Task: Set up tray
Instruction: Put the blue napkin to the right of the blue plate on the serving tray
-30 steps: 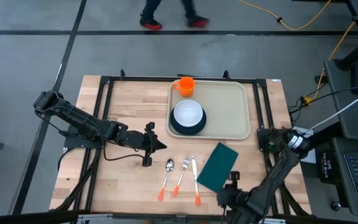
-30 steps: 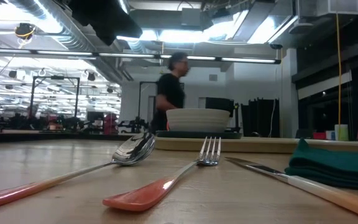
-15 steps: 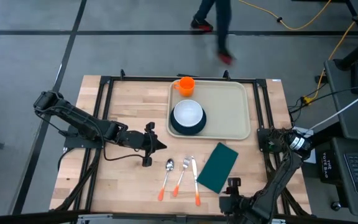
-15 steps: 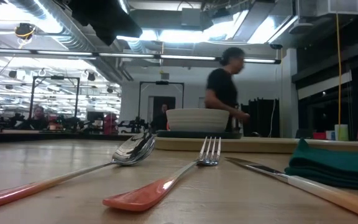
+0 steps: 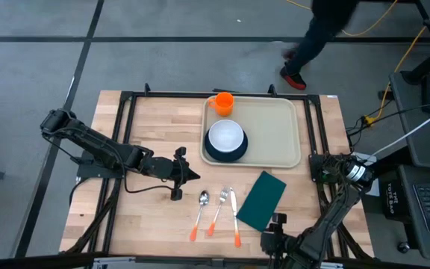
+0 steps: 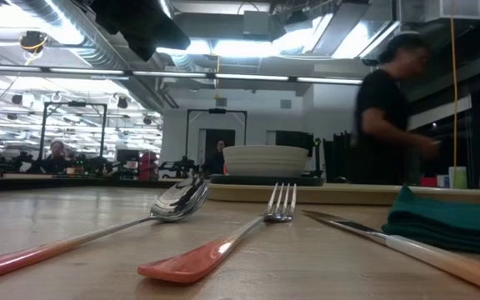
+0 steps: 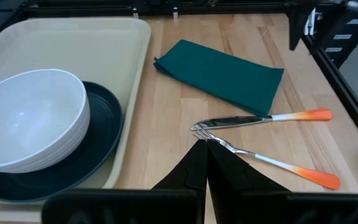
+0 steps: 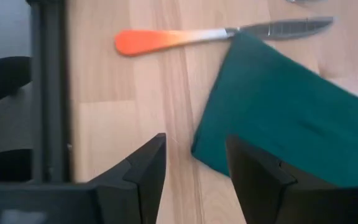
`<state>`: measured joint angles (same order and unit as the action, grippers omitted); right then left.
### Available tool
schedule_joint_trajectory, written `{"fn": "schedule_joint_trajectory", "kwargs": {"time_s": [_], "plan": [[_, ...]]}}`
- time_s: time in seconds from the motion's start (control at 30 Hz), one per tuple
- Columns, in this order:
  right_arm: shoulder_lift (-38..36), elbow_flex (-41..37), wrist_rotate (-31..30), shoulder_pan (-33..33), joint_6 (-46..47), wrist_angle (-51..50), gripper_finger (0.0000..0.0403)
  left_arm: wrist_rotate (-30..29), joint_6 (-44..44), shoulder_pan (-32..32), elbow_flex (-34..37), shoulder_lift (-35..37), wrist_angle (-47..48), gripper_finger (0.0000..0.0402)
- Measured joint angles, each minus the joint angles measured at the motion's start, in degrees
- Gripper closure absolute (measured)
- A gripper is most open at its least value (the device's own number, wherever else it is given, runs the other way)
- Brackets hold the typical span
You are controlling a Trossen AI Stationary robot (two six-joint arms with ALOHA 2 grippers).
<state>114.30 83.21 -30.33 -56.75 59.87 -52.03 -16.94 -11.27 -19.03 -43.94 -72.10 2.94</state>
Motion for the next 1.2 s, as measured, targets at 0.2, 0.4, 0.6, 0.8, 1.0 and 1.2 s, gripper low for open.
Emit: {"fn": "schedule_joint_trajectory", "kwargs": {"time_s": [0.2, 0.4, 0.6, 0.8, 1.0, 1.2], "plan": [[0.0, -4.4, 0.0, 0.0, -0.1, 2.9, 0.0234, 0.0, 0.0, 0.0, 0.0, 0.0, 0.0, 0.0396], [0.5, -7.1, 2.5, 0.0, -1.4, 6.5, 0.0234, 0.0, 0.0, 0.0, 0.0, 0.0, 0.0, 0.0400], [0.8, -9.0, 2.4, 0.0, -3.6, 9.3, 0.0234, 0.0, 0.0, 0.0, 0.0, 0.0, -0.1, 0.0395], [0.8, -10.5, 2.4, 0.0, -3.5, 10.0, 0.0234, -0.1, 0.0, 0.0, 0.0, 0.0, -0.2, 0.0394], [1.0, -10.5, 2.4, 0.7, -6.3, 11.5, 0.0234, -0.1, 0.0, 0.0, 0.0, 0.0, -0.2, 0.0393], [1.2, -10.5, 2.4, 2.1, -10.5, 12.4, 0.0234, -0.1, 0.0, 0.0, 0.0, 0.0, -0.2, 0.0393]]}}
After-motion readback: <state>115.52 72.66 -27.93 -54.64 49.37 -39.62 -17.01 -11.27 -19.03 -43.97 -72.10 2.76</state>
